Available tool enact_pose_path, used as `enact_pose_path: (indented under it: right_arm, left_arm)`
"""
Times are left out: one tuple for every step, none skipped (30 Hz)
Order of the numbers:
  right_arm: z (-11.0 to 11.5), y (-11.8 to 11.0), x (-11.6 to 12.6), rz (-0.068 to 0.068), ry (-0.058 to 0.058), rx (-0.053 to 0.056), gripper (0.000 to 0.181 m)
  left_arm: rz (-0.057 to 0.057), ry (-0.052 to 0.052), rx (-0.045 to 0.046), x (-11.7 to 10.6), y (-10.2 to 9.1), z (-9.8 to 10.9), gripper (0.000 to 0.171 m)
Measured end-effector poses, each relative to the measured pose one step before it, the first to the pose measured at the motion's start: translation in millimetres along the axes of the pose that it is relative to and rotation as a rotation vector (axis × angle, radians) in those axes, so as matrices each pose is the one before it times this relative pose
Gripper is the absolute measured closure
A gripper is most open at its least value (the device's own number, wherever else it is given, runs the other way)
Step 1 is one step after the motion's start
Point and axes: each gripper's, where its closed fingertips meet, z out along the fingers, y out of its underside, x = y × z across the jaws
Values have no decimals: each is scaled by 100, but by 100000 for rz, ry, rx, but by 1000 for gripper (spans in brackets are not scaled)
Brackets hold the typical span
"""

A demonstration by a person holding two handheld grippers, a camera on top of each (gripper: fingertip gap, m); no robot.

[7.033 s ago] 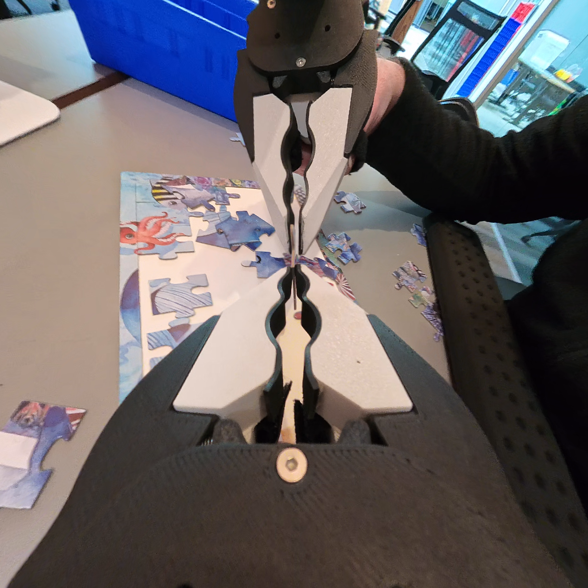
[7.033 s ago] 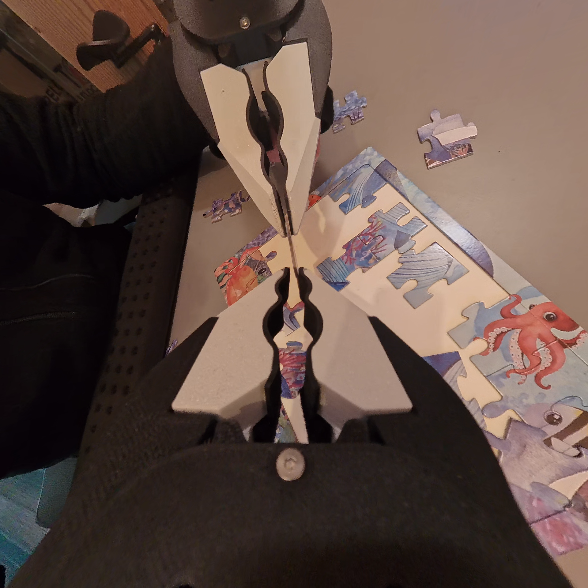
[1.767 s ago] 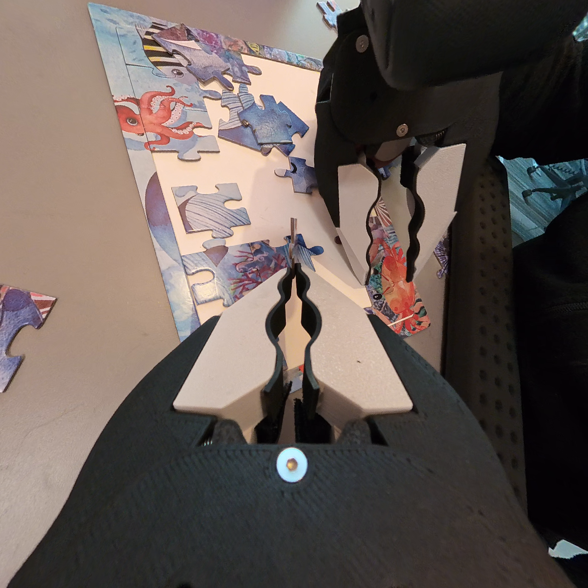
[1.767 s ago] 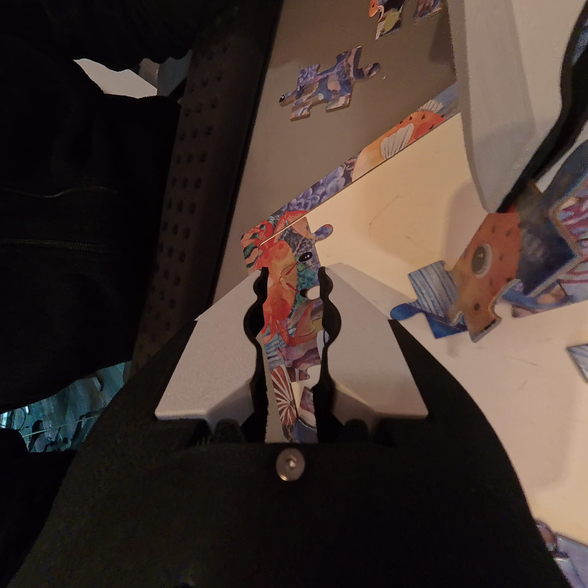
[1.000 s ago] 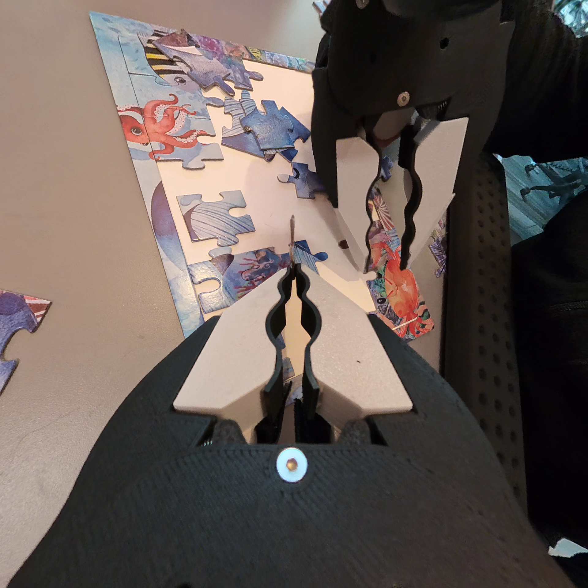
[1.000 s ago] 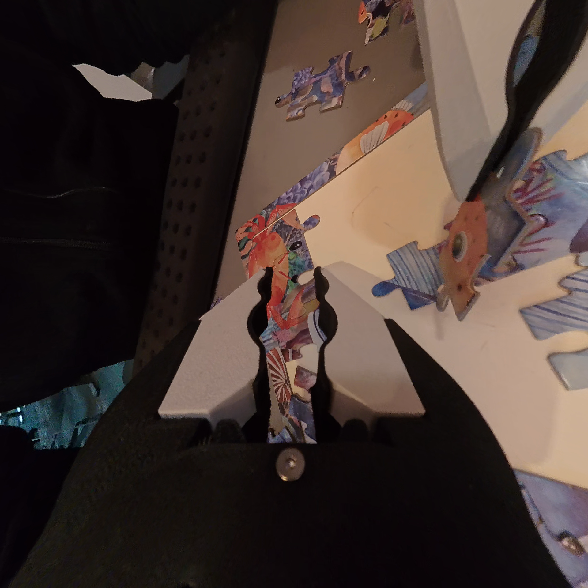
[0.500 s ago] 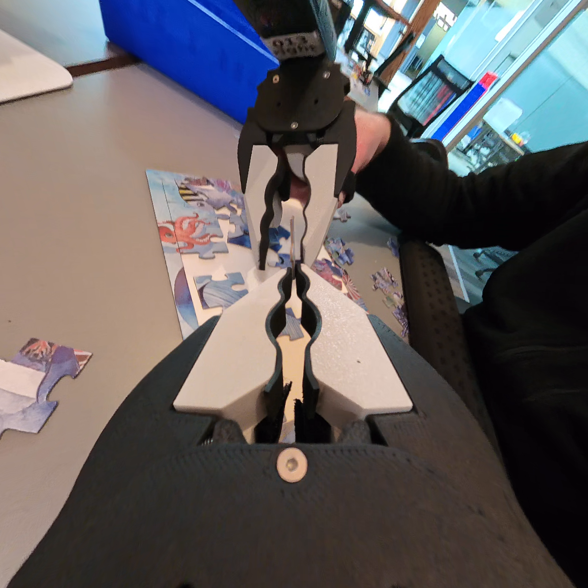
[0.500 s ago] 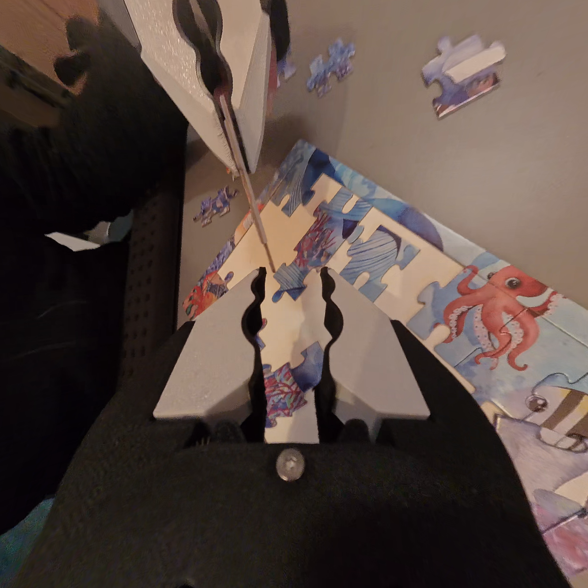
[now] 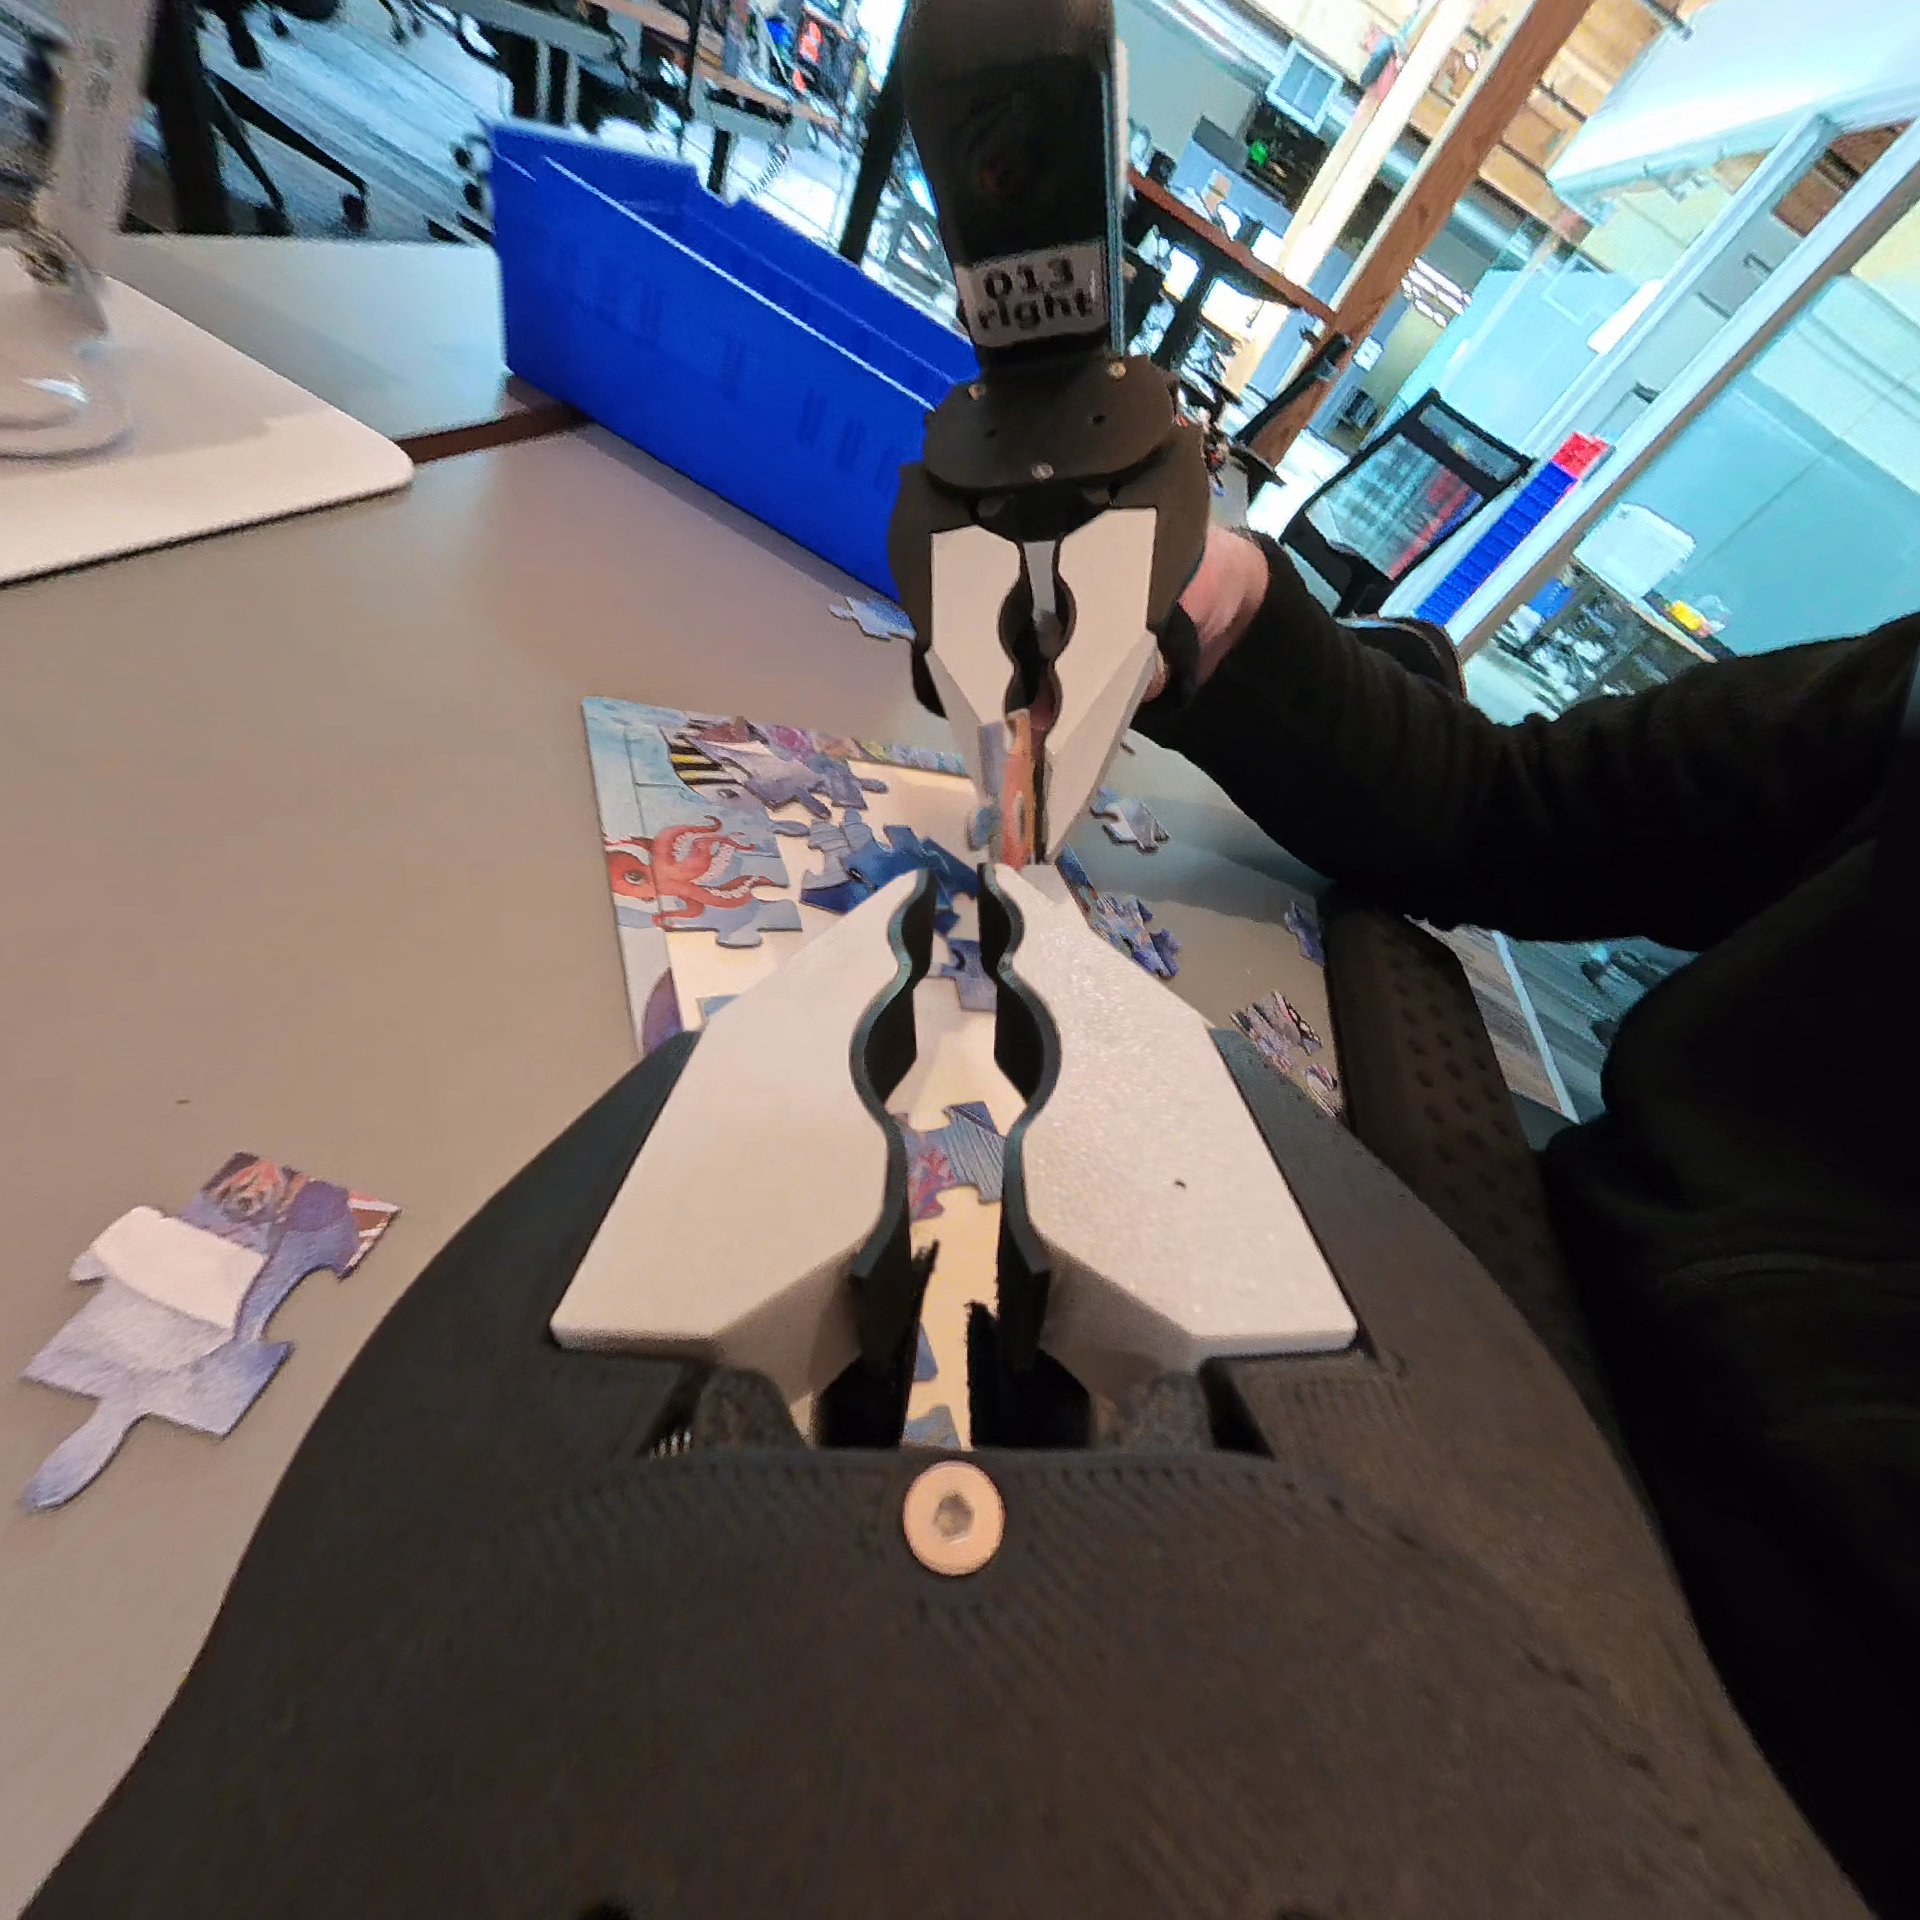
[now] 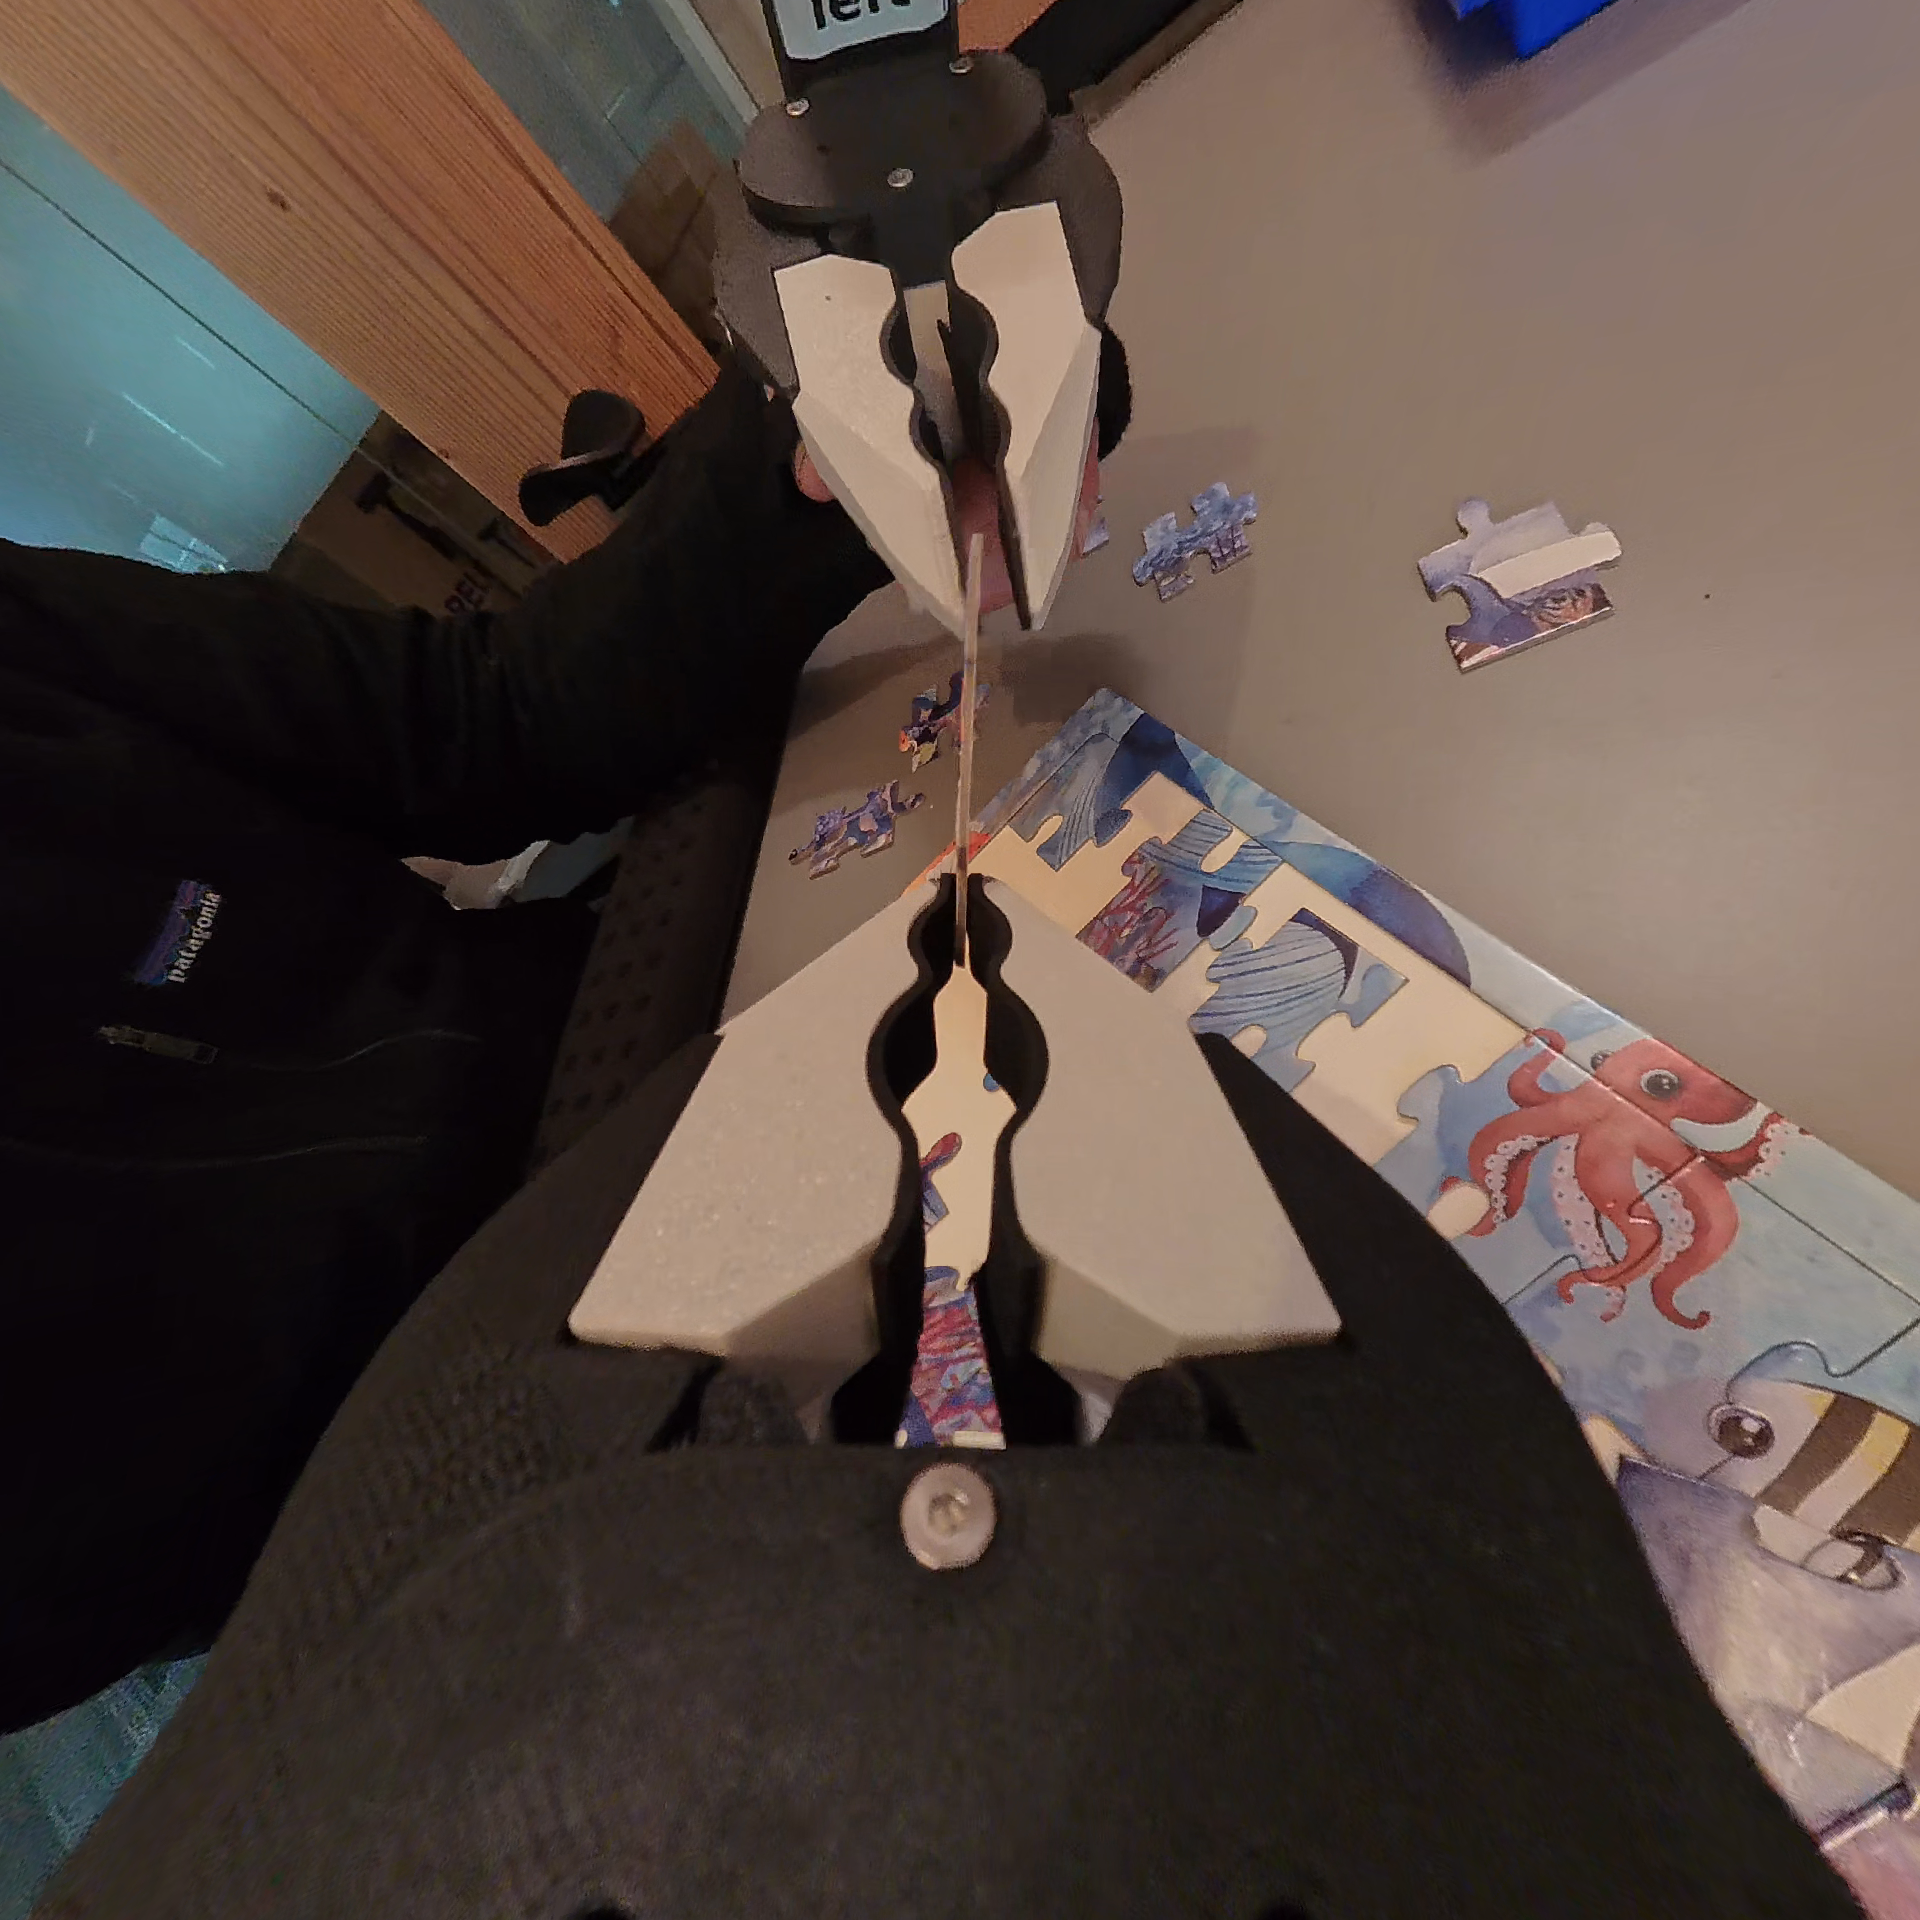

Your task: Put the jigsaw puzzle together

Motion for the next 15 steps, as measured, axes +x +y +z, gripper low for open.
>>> enact_pose_path:
  right_arm:
    - [-180, -19, -25, 853, -499, 114, 181]
    - [-138, 54, 64, -153, 389, -388, 181]
    - [-99, 61, -6, -201, 149, -463, 181]
    - [-64, 12, -53, 201, -282, -213, 181]
    - [-40, -13, 10, 8, 209, -64, 181]
    - [-16, 17, 19, -240, 319, -158, 181]
    - [14, 41, -48, -1, -114, -352, 181]
    - [33, 16, -59, -122, -200, -147, 181]
    - [51, 27, -88, -141, -331, -253, 181]
    - [114, 149, -128, -68, -505, -997, 181]
    - [181, 272, -139, -213, -530, -1742, 181]
    - [211, 242, -81, -606, -32, -1612, 181]
    - [206, 124, -74, -501, -85, -906, 181]
    - [207, 112, -89, -97, -342, -787, 181]
    - [174, 170, 5, -160, 120, -1121, 181]
  left_arm:
    - [251, -1063, 1659, -189, -346, -303, 165]
    - [322, -421, 1330, -80, -270, -225, 165]
    - [465, -380, 1243, -40, -238, -139, 165]
    - [446, -112, 714, 38, -165, -40, 165]
    - [465, 867, -456, 232, 44, 59, 165]
    - [799, 796, -1251, 249, 182, 145, 162]
    - [963, -33, -1417, 134, 238, 196, 161]
    - [669, 186, -1517, 148, 254, 226, 159]
    - [472, 959, -1547, 261, 279, 240, 157]
    - [466, 718, -1566, 203, 261, 259, 154]
    - [596, -389, -1318, 8, 221, 225, 155]
    - [244, 299, -1036, 92, 176, 195, 160]
    - [93, 1336, -1075, 237, 204, 167, 166]
    - [509, 720, -632, 146, 124, 103, 166]
    - [452, 486, -402, 108, 74, 14, 167]
